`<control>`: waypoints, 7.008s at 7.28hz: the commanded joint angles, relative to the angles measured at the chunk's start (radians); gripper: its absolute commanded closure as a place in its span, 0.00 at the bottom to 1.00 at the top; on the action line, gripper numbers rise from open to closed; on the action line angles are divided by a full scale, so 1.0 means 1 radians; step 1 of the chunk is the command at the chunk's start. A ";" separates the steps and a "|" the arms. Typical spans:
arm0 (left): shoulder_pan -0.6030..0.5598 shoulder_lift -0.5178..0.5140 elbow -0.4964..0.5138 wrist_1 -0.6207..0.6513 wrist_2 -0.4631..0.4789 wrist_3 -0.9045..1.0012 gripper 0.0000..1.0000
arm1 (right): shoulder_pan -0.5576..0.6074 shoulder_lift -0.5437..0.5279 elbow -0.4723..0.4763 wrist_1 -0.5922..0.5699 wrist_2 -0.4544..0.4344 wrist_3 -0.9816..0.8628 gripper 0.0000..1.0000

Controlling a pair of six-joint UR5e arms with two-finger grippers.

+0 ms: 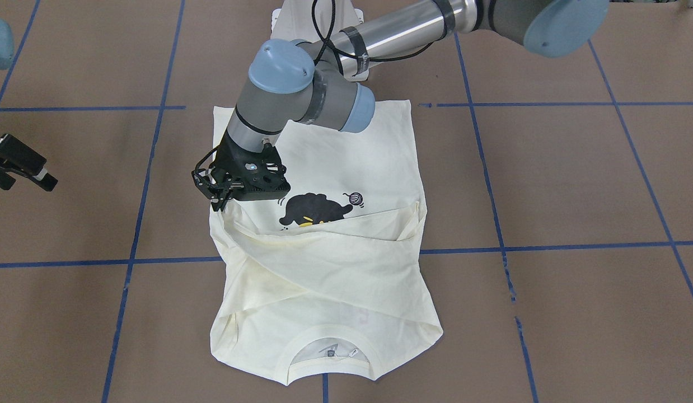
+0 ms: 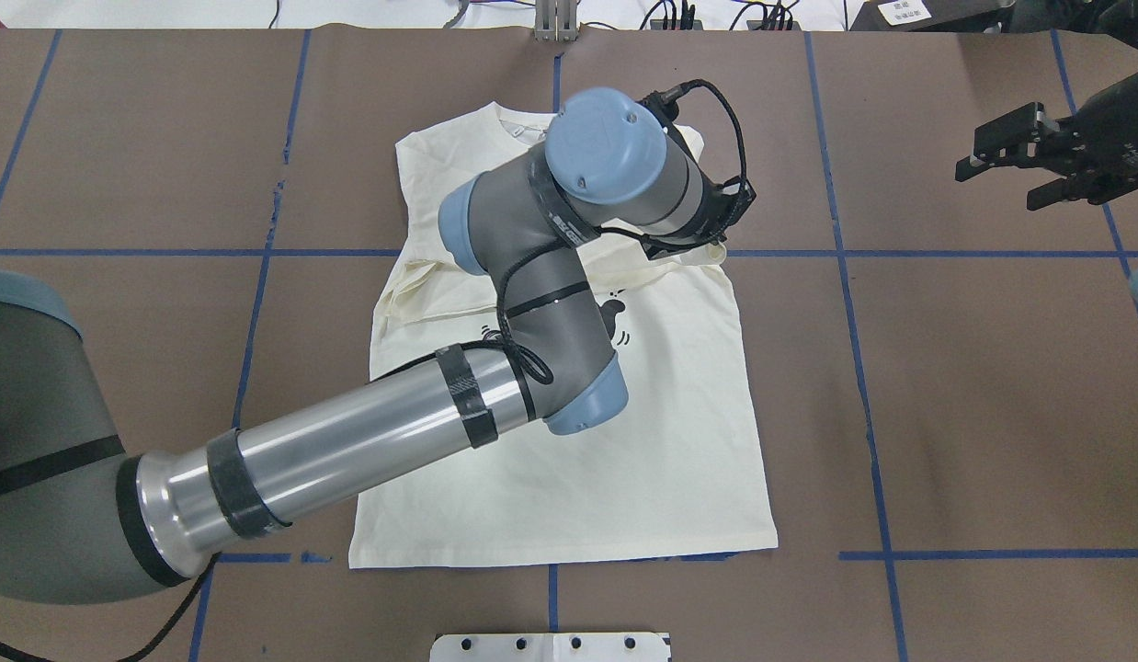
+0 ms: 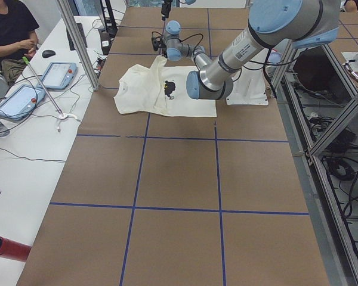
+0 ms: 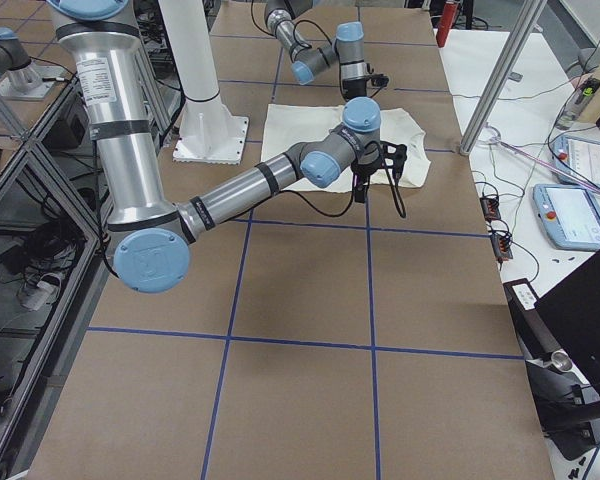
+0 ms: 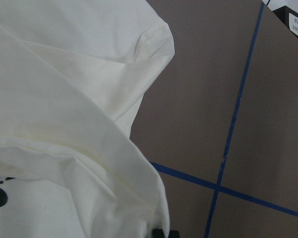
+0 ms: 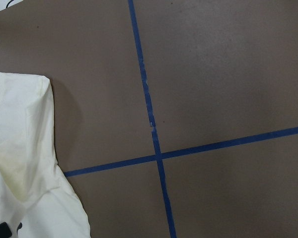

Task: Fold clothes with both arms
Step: 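Fold the held sleeve with the left gripper across the shirt body and release, then lower both grippers toward the shirt's side edges near the hem, then position both grippers at the hem corners nearest the robot and grasp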

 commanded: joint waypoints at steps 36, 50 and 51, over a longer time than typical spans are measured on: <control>-0.023 0.886 -1.100 0.464 -0.074 0.112 0.17 | -1.129 -0.065 0.286 -0.199 -0.985 1.157 1.00; 0.329 0.959 -1.084 0.746 0.092 -0.128 0.74 | -1.192 -0.096 0.343 -0.245 -0.991 1.157 1.00; 0.335 0.959 -1.083 0.748 0.092 -0.130 0.74 | -1.192 -0.096 0.343 -0.247 -0.991 1.157 1.00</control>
